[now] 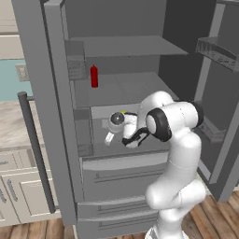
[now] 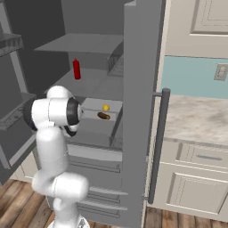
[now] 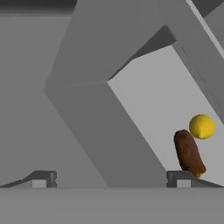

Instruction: Place the sweet potato and lemon inside the fridge drawer. Close the drawer after placing the vegetables.

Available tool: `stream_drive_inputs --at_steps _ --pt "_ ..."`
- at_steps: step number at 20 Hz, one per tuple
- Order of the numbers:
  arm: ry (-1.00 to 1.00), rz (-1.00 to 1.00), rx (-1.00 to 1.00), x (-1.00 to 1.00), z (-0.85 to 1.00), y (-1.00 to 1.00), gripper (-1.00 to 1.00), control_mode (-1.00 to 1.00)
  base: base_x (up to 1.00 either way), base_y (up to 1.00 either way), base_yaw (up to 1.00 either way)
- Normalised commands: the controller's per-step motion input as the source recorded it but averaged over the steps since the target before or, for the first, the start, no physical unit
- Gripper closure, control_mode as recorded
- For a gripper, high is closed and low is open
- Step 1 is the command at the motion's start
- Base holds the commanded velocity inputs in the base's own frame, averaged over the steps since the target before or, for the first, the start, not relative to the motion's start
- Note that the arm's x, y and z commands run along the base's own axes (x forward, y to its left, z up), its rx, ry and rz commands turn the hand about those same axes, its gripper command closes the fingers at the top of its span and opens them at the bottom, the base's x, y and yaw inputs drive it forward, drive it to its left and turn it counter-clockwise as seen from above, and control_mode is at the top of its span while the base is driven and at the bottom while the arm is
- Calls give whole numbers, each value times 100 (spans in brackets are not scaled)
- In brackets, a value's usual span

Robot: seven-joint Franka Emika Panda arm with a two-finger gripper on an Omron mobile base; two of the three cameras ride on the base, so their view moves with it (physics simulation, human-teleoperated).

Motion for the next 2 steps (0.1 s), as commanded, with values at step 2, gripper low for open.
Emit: stream_drive_inputs --at_steps 2 --pt "0 0 0 -93 0 -16 -100 -100 0 0 0"
